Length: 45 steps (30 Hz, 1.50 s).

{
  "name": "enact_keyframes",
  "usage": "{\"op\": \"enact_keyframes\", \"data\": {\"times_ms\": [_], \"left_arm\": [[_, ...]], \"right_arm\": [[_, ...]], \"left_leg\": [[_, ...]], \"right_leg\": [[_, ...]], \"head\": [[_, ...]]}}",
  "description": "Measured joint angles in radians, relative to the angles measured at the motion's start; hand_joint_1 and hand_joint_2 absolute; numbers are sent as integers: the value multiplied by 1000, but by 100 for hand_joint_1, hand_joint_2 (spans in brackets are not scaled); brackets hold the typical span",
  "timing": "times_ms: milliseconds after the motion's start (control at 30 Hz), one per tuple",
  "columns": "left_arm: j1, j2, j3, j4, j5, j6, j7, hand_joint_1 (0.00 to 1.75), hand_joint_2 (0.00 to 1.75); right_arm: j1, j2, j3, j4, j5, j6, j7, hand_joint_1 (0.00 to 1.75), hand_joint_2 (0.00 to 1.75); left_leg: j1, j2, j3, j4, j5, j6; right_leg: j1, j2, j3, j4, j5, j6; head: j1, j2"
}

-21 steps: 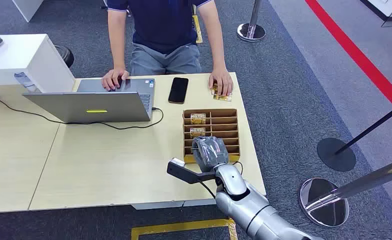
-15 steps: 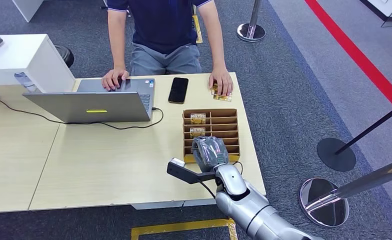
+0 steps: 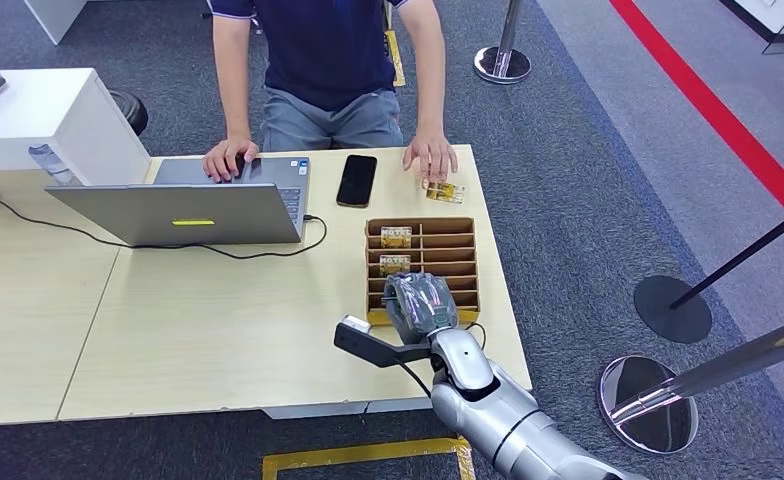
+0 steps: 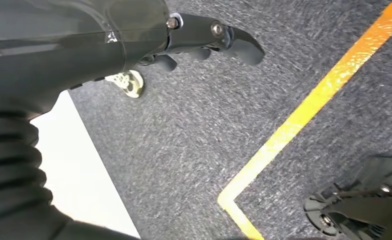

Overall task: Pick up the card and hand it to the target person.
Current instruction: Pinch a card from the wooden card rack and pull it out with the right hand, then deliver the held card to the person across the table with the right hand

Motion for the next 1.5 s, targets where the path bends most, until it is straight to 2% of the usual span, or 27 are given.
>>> {"op": "enact_keyframes", "data": {"times_ms": [367, 800, 1133, 1233, 1267, 1300, 1367, 1433, 1500], "left_arm": [[6, 0, 0, 0, -3, 6, 16, 0, 175], [6, 8, 1, 0, 3, 9, 5, 0, 175], [8, 9, 1, 0, 17, 9, 1, 0, 175], [11, 9, 2, 0, 18, 9, -1, 0, 175], [11, 9, 2, 0, 18, 7, -2, 0, 175], [11, 9, 2, 0, 17, 5, -4, 0, 175], [11, 9, 2, 0, 17, -2, -11, 0, 87], [11, 9, 2, 0, 21, -6, -20, 0, 0], [11, 9, 2, 0, 28, -11, -24, 0, 0]], "right_arm": [[-30, -16, -36, -56, -101, -26, 7, 127, 175], [-85, -89, -148, -352, -213, 7, 25, 127, 175], [-86, -112, -189, -504, -249, 11, 10, 127, 175], [-86, -114, -192, -520, -263, 10, -5, 163, 175], [-86, -114, -191, -522, -266, 9, -10, 147, 175], [-86, -113, -191, -523, -268, 7, -15, 120, 175], [-85, -113, -191, -524, -274, 3, -23, 33, 175], [-85, -112, -190, -524, -279, -1, -28, 0, 175], [-85, -112, -190, -524, -283, -4, -30, 0, 175]], "left_leg": [[0, 0, 0, 0, 0, 0], [0, 0, 0, 0, 0, 0], [0, 0, 0, 0, 0, 0], [0, 0, 0, 0, 0, 0], [0, 0, 0, 0, 0, 0], [0, 0, 0, 0, 0, 0], [0, 0, 0, 0, 0, 0], [0, 0, 0, 0, 0, 0], [0, 0, 0, 0, 0, 0]], "right_leg": [[0, 0, 0, 0, 0, 0], [0, 0, 0, 0, 0, 0], [0, 0, 0, 0, 0, 0], [0, 0, 0, 0, 0, 0], [0, 0, 0, 0, 0, 0], [0, 0, 0, 0, 0, 0], [0, 0, 0, 0, 0, 0], [0, 0, 0, 0, 0, 0], [0, 0, 0, 0, 0, 0]], "head": [[0, 0], [0, 0], [0, 0], [0, 0], [0, 0], [0, 0], [0, 0], [0, 0], [0, 0]]}}
